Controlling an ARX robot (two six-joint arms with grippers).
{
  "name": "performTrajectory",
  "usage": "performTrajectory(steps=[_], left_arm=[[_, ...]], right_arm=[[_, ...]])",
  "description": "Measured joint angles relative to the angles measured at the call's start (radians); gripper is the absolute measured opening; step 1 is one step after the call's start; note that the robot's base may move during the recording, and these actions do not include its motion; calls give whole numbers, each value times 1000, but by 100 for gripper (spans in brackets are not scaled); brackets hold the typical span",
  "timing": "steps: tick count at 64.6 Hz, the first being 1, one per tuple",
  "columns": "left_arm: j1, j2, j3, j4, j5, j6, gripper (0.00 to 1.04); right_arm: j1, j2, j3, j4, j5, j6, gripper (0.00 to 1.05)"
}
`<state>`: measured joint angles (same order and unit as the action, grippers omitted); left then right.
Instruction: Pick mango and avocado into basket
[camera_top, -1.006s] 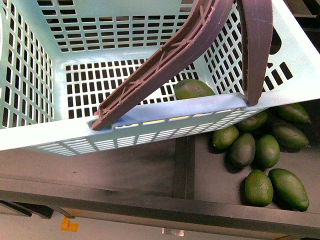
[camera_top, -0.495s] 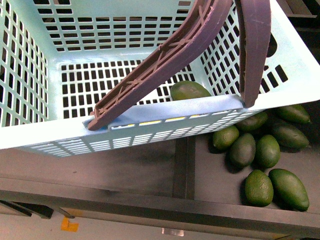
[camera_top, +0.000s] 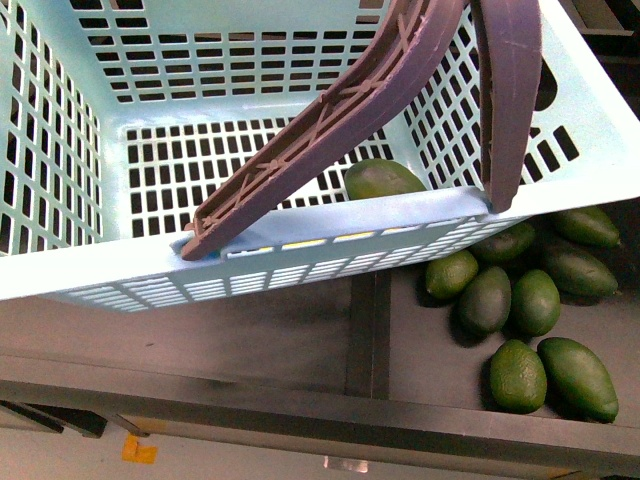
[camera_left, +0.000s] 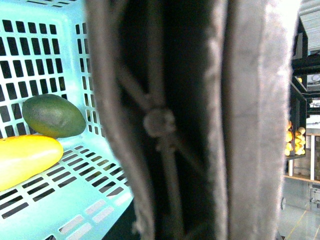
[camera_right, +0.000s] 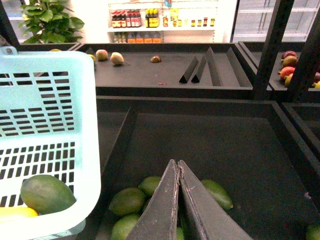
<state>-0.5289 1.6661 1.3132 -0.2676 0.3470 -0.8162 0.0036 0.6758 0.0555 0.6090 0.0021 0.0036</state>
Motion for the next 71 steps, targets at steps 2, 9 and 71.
performTrajectory(steps=[2,9,71], left_arm=[[0,0,0,0,0,0,13],[0,0,0,0,0,0,13],[0,0,0,0,0,0,13]], right_arm=[[0,-15,-6,-9,0,0,2],[0,-39,-38,8,0,0,2],[0,-484,-38,-417,-2,-1,2]])
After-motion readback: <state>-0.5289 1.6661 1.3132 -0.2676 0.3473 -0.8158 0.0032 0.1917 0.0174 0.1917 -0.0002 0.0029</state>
